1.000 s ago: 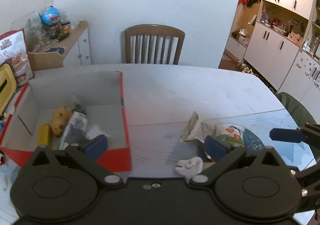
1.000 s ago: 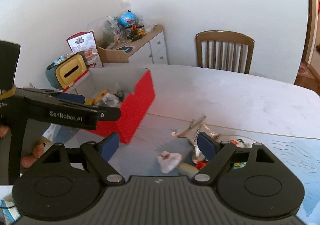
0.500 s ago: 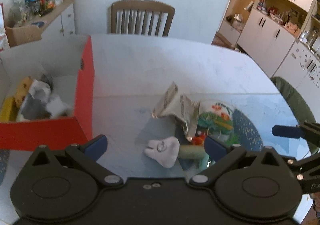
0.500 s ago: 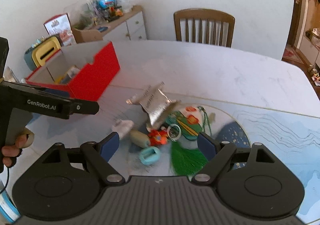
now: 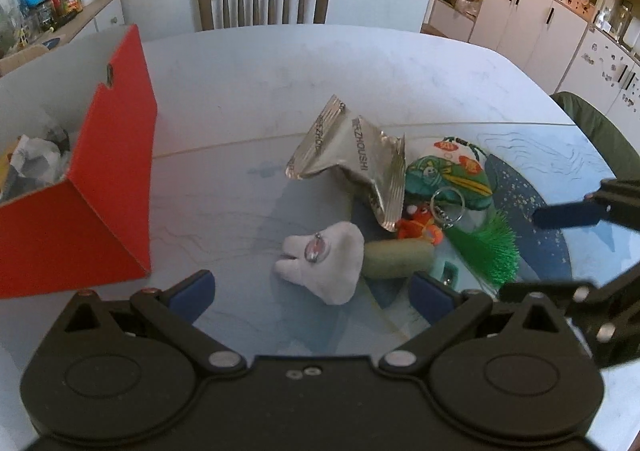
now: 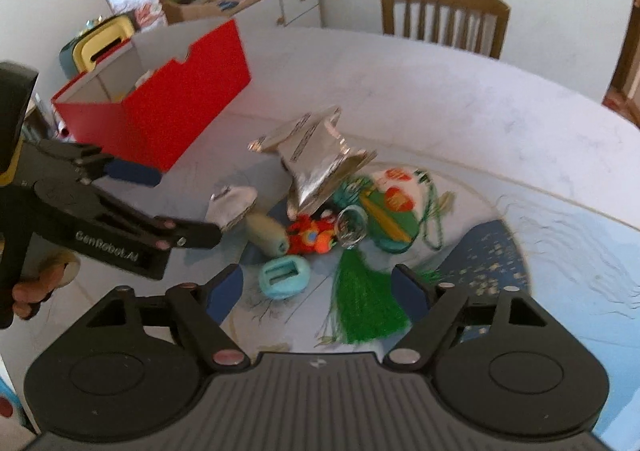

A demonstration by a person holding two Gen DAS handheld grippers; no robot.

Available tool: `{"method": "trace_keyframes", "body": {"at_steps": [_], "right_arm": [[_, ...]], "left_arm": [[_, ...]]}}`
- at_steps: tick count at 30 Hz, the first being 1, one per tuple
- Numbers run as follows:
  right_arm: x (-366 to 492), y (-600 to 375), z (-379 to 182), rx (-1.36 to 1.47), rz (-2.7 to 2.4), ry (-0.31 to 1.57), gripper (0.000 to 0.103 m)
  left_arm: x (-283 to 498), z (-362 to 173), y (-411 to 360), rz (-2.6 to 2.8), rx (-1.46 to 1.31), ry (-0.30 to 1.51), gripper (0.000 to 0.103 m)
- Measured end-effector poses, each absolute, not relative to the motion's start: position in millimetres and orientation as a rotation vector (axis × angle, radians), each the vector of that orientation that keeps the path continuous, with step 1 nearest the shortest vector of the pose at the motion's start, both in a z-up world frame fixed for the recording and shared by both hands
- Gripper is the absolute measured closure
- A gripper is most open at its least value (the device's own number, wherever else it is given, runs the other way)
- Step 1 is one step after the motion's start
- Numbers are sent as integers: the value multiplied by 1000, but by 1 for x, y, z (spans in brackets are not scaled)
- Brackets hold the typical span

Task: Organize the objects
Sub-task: 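Withdraw both tools from the box back over the clutter pile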

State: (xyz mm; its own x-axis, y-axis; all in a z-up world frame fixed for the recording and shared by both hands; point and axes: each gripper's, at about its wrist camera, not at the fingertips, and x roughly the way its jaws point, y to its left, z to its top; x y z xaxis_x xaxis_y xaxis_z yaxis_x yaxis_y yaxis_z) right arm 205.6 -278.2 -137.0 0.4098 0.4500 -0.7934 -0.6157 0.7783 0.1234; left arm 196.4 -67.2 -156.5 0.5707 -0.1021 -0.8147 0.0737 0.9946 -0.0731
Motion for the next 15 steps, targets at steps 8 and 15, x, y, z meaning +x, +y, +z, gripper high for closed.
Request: {"method": "trace_keyframes", "body": {"at_steps": [8,15], "right_arm": [[205,-257,-163,-277,743,963,40],[211,-246,-173,-280,764,975,47]], "left_arm": [[209,-167,-68,-124,-37,980,10],[219,-171,-66,-131,-66,996,26]]}}
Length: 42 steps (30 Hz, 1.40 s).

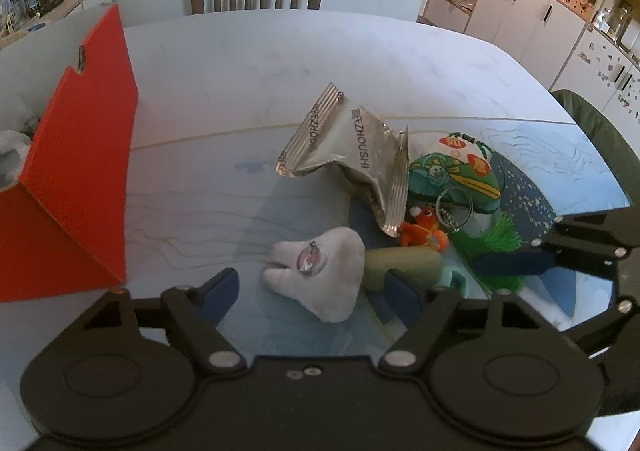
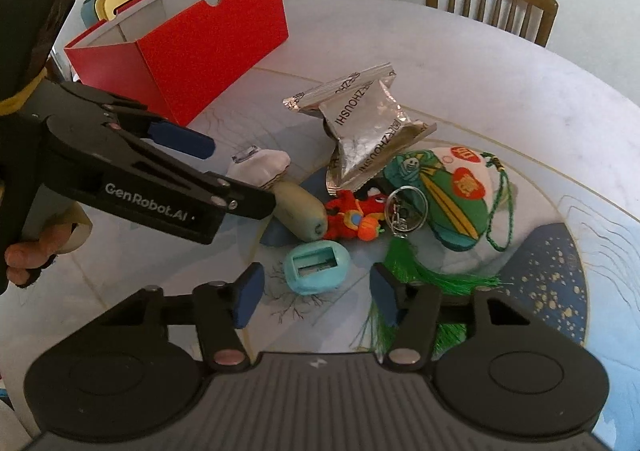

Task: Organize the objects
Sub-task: 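Withdraw both tools from the box back over the clutter pile, then grasp the white tooth plush with the left tool while the right tool grasps the teal case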

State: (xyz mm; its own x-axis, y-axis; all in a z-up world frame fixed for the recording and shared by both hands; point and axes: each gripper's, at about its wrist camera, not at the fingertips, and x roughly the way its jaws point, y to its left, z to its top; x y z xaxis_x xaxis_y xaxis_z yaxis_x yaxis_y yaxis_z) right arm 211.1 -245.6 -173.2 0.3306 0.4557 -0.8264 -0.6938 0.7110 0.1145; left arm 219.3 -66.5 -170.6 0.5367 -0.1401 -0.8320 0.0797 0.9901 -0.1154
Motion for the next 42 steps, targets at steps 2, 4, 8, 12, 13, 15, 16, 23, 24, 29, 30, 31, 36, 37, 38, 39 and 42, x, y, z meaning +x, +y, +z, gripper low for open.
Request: {"method": "trace_keyframes", "body": {"at_steps": [2,4,8,12,13,15,16,23,24,29,30,31,36,37,38,39,42], "right_arm": [[212,-244,-174,-276,767,979,47],[213,-243,-175,-275,765,979,51],[215,-243,-177,-278,758,983,52],[218,-241,-179,-276,740,994,58],[218,-241,-179,-273,737,995,59],[219,-242,-179,-261,736,1000,61],[218,-241,-178,-259,735,999,64],[215,-245,-174,-238,708,992,64],[214,-246,-172,-230,707,992,64],[209,-247,-164,-205,698,991,64],[208,-247,-163,-201,700,990,64],[207,-248,-162,-199,702,988,64],[203,-245,-159,-204,703,987,64],[203,-246,-158,-201,703,987,64],[202,-247,-158,-196,702,989,64],[202,-247,-158,-191,701,991,64],[201,-248,-157,-190,697,992,64]], "left_arm": [[221,-173,-66,-136,-84,1004,31],[222,-174,-65,-143,-96,1011,38],[223,-176,-65,-143,-97,1008,44],[225,-176,-64,-145,-94,1011,51],[225,-176,-64,-144,-95,1012,51],[226,-175,-64,-142,-94,1011,53],[226,-175,-64,-141,-92,1009,53],[225,-171,-62,-148,-105,998,62],[224,-170,-61,-149,-107,997,63],[222,-168,-62,-156,-106,994,68],[222,-167,-63,-158,-102,992,69],[222,-166,-63,-159,-95,989,69],[226,-168,-69,-175,-51,993,66],[226,-168,-70,-173,-42,993,64],[227,-168,-71,-172,-33,995,63],[227,-168,-71,-173,-28,998,57],[231,-171,-69,-153,0,998,37]]}}
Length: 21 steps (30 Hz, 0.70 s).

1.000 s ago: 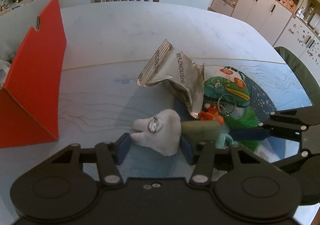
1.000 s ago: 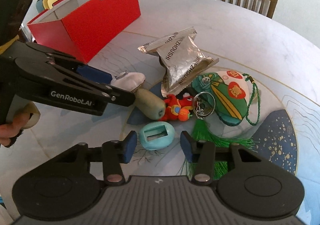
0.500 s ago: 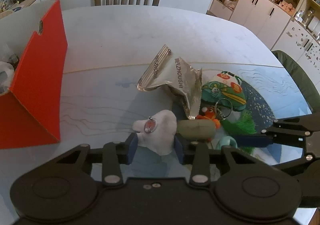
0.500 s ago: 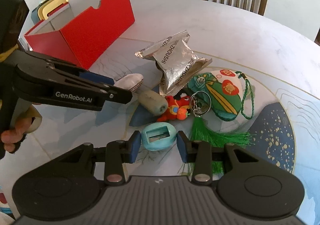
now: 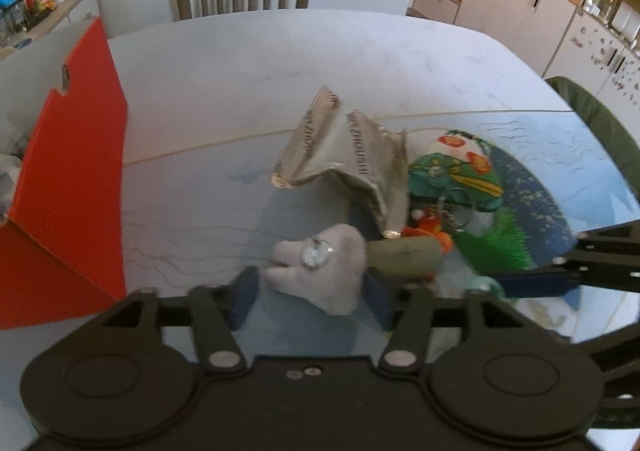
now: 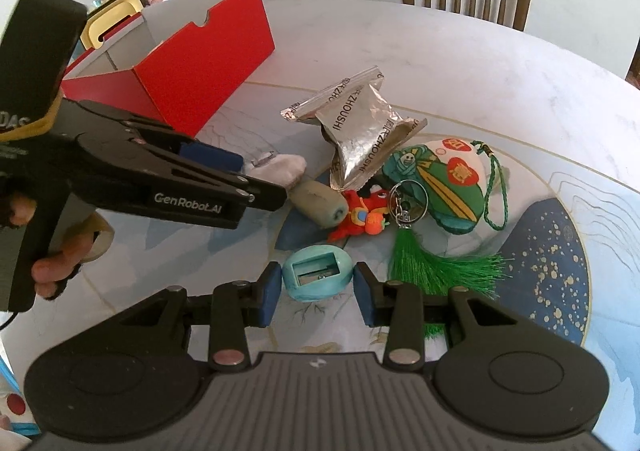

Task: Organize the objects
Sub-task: 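Grasp the white tooth plush with the left tool while the right tool grasps the teal case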

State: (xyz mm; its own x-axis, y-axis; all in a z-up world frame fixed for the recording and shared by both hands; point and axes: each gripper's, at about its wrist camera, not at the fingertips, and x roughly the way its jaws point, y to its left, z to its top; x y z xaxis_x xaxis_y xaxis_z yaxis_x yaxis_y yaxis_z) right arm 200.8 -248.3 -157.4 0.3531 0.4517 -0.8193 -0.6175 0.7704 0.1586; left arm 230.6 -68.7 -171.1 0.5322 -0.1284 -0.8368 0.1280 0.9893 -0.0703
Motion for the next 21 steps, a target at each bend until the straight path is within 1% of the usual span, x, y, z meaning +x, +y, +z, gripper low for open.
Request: {"method": "trace_keyframes", "body": {"at_steps": [2,4,6,9,11,13,16,18,21], "right_arm": [[200,-249,-156,-186,696,990,64],[199,-251,-156,-185,694,989,64],[199,-252,-156,-184,691,991,64],[199,-254,-157,-178,686,994,64],[199,-255,-157,-175,685,995,64],[198,-257,-157,-176,684,996,64],[198,-258,-158,-178,682,998,64],[198,-259,-157,-178,681,998,64],[198,-259,-156,-180,682,995,64]], "left_arm": [[234,-172,-66,-159,2,997,32],[237,-173,-63,-158,2,995,22],[240,-175,-58,-163,-21,1006,19],[242,-179,-48,-184,-83,1018,19],[241,-179,-46,-193,-98,1008,23],[239,-178,-46,-214,-109,998,34],[237,-178,-47,-236,-135,996,44],[237,-177,-49,-242,-147,998,49],[236,-177,-52,-231,-142,1000,50]]}}
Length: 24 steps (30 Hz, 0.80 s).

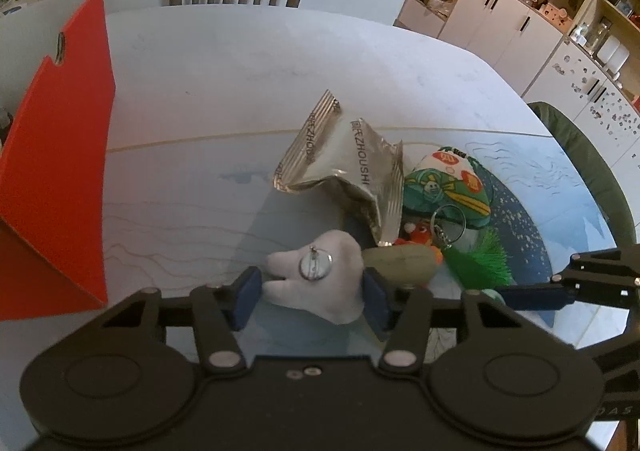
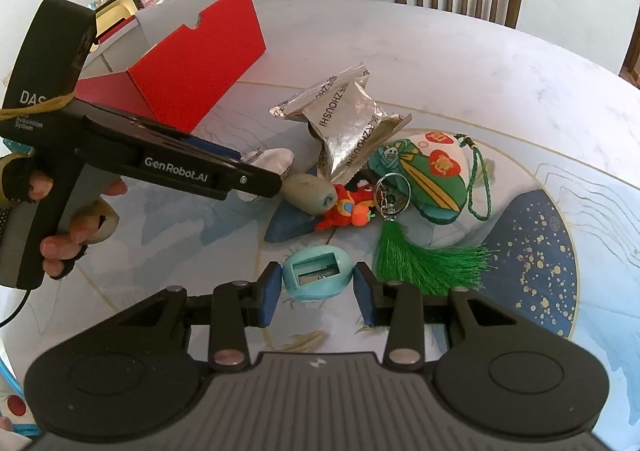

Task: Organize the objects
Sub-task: 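Grasp the white tooth plush with the left tool while the right tool grasps the teal case, then carry the tooth plush and teal case into the red box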

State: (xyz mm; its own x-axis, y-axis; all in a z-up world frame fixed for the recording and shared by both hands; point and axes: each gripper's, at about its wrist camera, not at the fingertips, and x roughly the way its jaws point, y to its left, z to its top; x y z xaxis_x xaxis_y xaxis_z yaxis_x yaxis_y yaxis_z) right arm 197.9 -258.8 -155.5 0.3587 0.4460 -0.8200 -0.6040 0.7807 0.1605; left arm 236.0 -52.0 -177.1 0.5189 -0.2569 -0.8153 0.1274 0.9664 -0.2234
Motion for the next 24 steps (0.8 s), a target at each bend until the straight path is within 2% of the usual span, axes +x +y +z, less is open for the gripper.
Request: {"method": "trace_keyframes", "body": {"at_steps": [10,24], "right_arm": [[194,-261,-139,-177,663,972,64],[186,-228,-71,-174,680,864,64]], "left_arm": [[221,-150,-48,-201,-180,966,51],[195,-83,-26,-148,-205,867,51]]}}
